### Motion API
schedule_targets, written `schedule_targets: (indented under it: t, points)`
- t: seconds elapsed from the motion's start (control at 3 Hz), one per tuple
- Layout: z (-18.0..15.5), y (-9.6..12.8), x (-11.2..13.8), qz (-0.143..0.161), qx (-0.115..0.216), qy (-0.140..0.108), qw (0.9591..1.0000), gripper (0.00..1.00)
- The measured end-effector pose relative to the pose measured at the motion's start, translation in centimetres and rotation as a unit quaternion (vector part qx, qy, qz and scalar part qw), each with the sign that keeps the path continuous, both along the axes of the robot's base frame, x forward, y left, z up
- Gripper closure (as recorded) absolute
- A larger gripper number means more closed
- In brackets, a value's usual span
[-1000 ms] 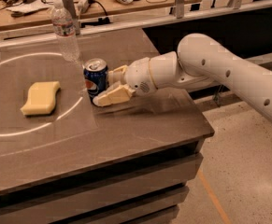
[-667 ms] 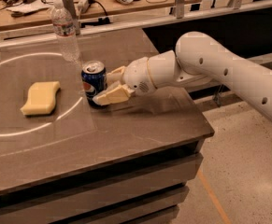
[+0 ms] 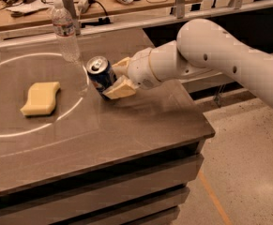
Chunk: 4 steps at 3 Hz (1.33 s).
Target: Knock pepsi can over
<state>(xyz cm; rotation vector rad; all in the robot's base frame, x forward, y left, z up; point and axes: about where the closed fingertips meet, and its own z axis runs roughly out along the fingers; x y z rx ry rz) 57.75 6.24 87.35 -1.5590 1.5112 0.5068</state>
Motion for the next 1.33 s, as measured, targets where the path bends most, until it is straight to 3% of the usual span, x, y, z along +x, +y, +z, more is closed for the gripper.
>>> schedule_targets:
  t: [0.33,0.67,1.0,1.33]
  points:
    - [1.9,-2.1,1.7,-0.058,-0.036,-0.085,0.9941,1.0]
    - [2.81,-2.81,2.47,-0.086,-0.056,-0.15,0.9833,1.0]
    - [2.8,-3.06,2.39,-0.077,-0.088,-0.209,0.9708,1.0]
    - [2.77,-2.73,2.3,-0.061,-0.108,-0.25,0.9604,1.0]
